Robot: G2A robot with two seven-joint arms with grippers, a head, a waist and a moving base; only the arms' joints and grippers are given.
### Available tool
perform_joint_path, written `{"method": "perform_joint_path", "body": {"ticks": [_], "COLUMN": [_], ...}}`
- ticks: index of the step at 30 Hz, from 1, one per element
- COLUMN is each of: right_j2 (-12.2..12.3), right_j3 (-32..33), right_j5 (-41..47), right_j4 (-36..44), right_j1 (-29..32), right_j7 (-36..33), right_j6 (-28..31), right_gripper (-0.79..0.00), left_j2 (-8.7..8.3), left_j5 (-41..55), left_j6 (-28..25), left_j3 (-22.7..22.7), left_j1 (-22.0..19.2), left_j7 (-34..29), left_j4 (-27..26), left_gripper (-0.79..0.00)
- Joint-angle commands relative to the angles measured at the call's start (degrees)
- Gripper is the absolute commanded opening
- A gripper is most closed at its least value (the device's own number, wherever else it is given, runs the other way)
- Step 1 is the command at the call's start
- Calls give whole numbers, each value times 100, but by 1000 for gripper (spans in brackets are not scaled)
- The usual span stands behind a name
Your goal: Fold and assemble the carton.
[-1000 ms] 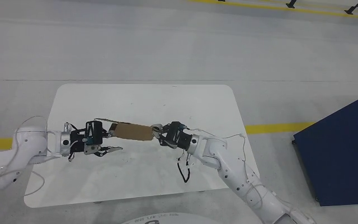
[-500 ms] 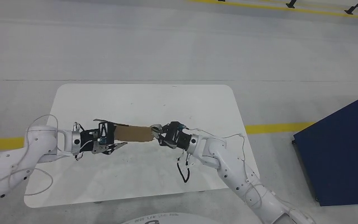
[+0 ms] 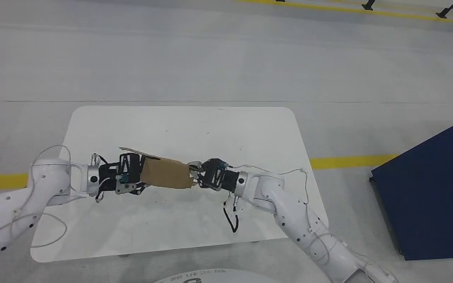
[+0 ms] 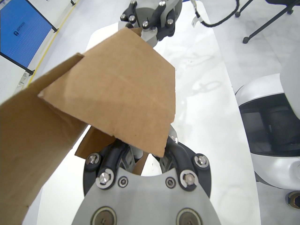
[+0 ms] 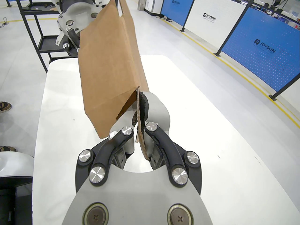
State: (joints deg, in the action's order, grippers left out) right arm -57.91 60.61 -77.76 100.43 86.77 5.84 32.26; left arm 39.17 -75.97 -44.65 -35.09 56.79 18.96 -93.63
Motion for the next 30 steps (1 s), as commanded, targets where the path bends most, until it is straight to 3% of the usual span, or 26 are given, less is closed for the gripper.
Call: {"method": "perform_joint_path", "body": {"ticks": [1, 21, 30], "right_j2": [-6, -35, -25], "right_j3": [-11, 66, -31], "right_j5": [-18, 163, -395], "right_j4": [-18, -128, -21], "right_j1": [-14, -104, -84], "right_j7": [2, -78, -296], "right_j6": [-2, 104, 145], "right_gripper": [-785, -785, -785], "left_j2": [-14, -108, -100], "left_j5": [-89, -858, -796], "left_j6": [-65, -584, -583], "left_j3": [-57, -501, -689], "left_j1": [55, 453, 594], "left_j7": [86, 1071, 1238], "left_j4": [-12, -149, -136], "left_gripper": [-785, -785, -785]}}
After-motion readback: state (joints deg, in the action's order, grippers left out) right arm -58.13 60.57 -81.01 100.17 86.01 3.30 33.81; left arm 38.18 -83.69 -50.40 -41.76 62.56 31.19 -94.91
